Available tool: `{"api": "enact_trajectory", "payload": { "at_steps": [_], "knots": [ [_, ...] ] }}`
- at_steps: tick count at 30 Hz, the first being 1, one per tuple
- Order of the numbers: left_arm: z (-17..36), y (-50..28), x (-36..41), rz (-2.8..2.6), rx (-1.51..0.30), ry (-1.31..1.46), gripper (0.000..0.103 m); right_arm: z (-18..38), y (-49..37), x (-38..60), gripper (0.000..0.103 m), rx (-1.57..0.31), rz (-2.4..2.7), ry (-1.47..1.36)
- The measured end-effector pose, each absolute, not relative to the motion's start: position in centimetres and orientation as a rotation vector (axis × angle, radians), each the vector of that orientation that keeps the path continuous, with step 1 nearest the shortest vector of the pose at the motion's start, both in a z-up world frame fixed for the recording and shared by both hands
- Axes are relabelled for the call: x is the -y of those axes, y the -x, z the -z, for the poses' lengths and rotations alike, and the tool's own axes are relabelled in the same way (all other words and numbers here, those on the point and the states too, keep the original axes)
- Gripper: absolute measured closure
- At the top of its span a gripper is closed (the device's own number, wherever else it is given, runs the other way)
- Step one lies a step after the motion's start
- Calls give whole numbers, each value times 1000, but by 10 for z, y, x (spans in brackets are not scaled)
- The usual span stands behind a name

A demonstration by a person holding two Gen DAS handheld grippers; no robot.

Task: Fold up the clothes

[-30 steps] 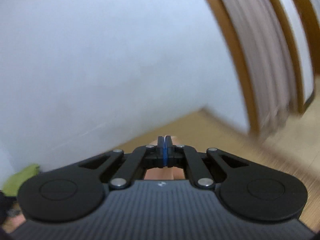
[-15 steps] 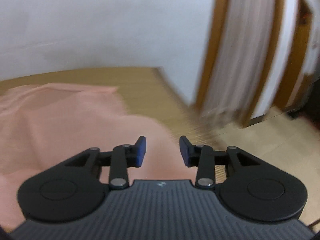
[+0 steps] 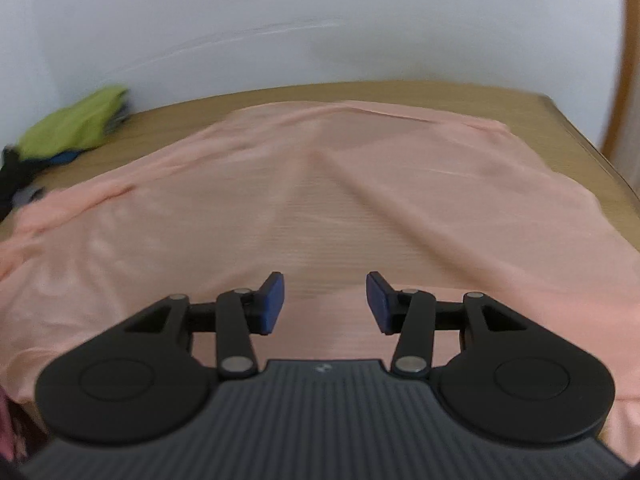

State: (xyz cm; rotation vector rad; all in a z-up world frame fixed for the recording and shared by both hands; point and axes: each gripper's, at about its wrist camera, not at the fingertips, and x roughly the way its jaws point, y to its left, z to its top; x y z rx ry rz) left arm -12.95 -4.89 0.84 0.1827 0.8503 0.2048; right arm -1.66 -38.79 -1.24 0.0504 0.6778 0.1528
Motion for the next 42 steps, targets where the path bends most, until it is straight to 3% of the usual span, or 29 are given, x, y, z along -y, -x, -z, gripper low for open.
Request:
{"api": "enact_trajectory", "payload": {
  "at_steps": [7, 13, 16, 26, 35, 36, 37, 38, 39, 42],
  "knots": [
    [-13, 137, -68, -241, -835, -211, 36, 34, 65, 256, 55, -754, -231, -139],
    [-20, 108, -134, -232, -794, -200, 36, 28, 61, 178, 54, -745, -339, 26],
    [-17, 74, -154, -221, -791, -213, 36, 25, 38, 155, 49, -725, -345, 41],
    [-1, -26, -211, -121, -817, -259, 34, 42, -79, 84, 49, -865, -380, -168],
    [45, -113, -237, 75, -876, -306, 31, 49, -78, 41, 48, -915, -306, -66],
    [49, -121, -238, 106, -883, -305, 33, 51, -78, 40, 48, -925, -298, -67],
    [53, -128, -240, 137, -890, -305, 56, 52, -77, 39, 48, -935, -291, -69],
    [57, -136, -242, 168, -897, -303, 95, 53, -77, 37, 48, -940, -273, -68],
    [57, -141, -244, 199, -914, -283, 102, 53, -77, 36, 48, -944, -252, -68],
    [39, -156, -251, 248, -863, -269, 102, 54, -78, 33, 48, -947, -196, -84]
  ]
}}
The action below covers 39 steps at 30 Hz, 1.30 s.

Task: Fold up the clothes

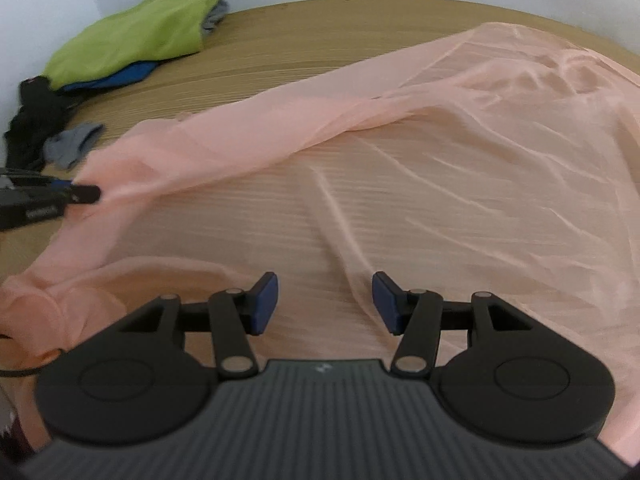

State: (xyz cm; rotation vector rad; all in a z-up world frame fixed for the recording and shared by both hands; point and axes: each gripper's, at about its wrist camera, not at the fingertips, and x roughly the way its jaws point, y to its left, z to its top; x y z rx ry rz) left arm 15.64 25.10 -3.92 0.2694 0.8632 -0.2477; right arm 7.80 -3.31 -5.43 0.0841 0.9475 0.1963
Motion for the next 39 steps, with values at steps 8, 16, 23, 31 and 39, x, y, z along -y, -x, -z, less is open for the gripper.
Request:
{"api": "enact_trajectory", "payload": {
  "at_steps": [8, 16, 23, 31, 39],
  "knots": [
    [-32, -279, -272, 76, -588, -453, 102, 56, -78, 26, 49, -959, -87, -118],
    [-66, -394, -299, -152, -529, -347, 33, 55, -77, 19, 48, -968, -24, -128],
    [-36, -313, -305, -9, -589, -408, 30, 49, -68, 15, 48, -953, -81, -142],
    [12, -148, -333, 12, -790, -255, 28, 38, -53, -16, 48, -923, -301, -106],
    [21, -36, -314, -29, -900, -122, 28, 39, -33, -21, 48, -969, -522, -273]
  ]
}}
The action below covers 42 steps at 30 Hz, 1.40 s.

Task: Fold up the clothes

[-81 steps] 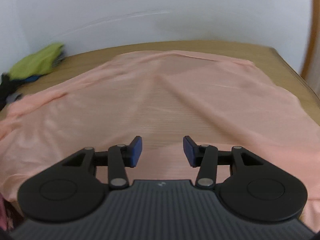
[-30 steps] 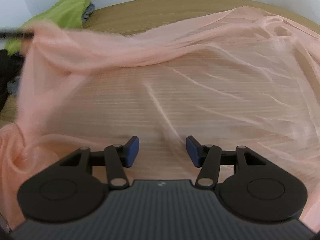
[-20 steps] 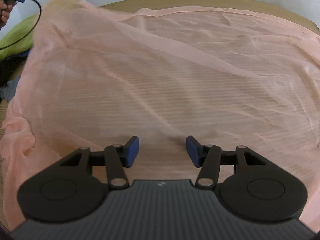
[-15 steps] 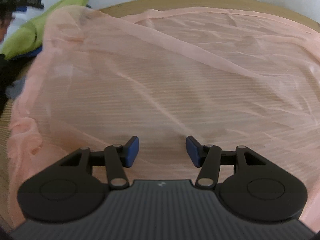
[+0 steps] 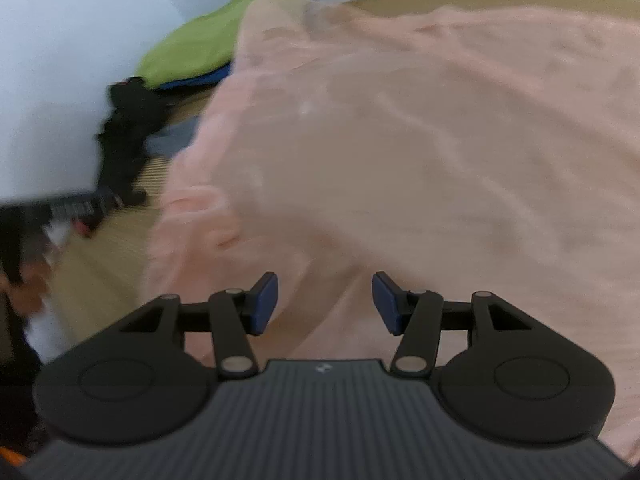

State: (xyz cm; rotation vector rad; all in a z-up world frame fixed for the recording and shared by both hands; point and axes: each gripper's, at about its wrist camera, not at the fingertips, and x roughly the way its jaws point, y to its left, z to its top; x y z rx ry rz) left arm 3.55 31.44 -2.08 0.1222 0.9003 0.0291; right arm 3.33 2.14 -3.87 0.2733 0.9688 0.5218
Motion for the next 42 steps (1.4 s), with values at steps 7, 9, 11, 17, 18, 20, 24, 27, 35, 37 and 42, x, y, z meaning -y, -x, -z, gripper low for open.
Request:
{"api": "enact_trajectory", "payload": {
  "at_steps": [7, 9, 11, 17, 18, 20, 24, 27, 35, 37, 42],
  "knots": [
    [7, 43, -279, -2, -897, -125, 28, 52, -36, -40, 48, -972, -653, -256],
    [10, 54, -269, 32, -902, -145, 28, 55, -39, -45, 49, -952, -662, -255],
    [14, 61, -261, 70, -902, -159, 28, 55, -43, -50, 51, -941, -668, -251],
    [22, 60, -240, 212, -839, -226, 28, 41, -46, -53, 100, -903, -680, -270],
    [24, 56, -236, 237, -822, -243, 28, 36, -45, -50, 100, -893, -703, -287],
    [26, 53, -228, 267, -780, -278, 28, 18, -40, -48, 100, -864, -769, -321],
    [24, 53, -217, 279, -696, -364, 28, -19, -30, -57, 100, -820, -927, -321],
    [16, 58, -222, 279, -651, -361, 29, -42, -20, -64, 100, -800, -1044, -328],
    [0, 60, -295, 182, -692, -116, 103, -79, 15, -91, 95, -690, -1121, -192],
    [-12, 64, -322, 75, -678, -77, 103, -81, 21, -76, 87, -656, -1012, -156],
    [-67, 82, -400, -203, -567, 36, 103, -55, 49, -9, 41, -650, -703, -100]
  ]
}}
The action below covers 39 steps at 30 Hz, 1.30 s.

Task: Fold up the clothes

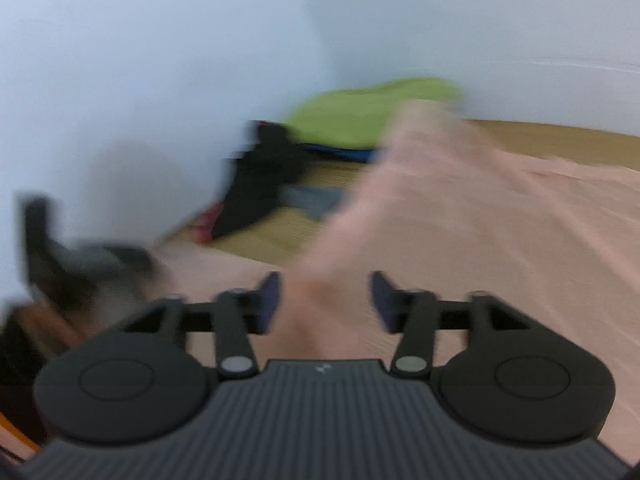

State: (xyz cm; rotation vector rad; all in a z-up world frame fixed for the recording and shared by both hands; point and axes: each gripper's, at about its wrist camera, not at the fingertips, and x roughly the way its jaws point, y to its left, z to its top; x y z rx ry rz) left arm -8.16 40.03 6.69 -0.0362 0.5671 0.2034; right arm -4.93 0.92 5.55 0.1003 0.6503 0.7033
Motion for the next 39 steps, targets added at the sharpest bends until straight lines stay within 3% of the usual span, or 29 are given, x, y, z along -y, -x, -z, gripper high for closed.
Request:
{"api": "enact_trajectory", "payload": {
  "at_steps": [12, 17, 21, 23, 28, 39],
  "knots": [
    [-170, 89, -474, -489, -404, 48, 103, 17, 125, 51, 43, -885, -510, -59],
    [-195, 83, -480, -464, -374, 92, 103, 27, 148, 57, 42, -932, -524, -244],
    [-224, 80, -478, -421, -328, 116, 103, 26, 165, 42, 42, -872, -515, -216],
    [-240, 79, -474, -400, -297, 115, 103, 24, 175, 31, 34, -813, -511, -137],
    [-272, 79, -458, -338, -228, 85, 103, 26, 193, 17, 34, -721, -454, 5],
    [-255, 73, -458, -330, -260, 108, 103, 64, 196, 16, 34, -645, -224, 196]
  ]
}}
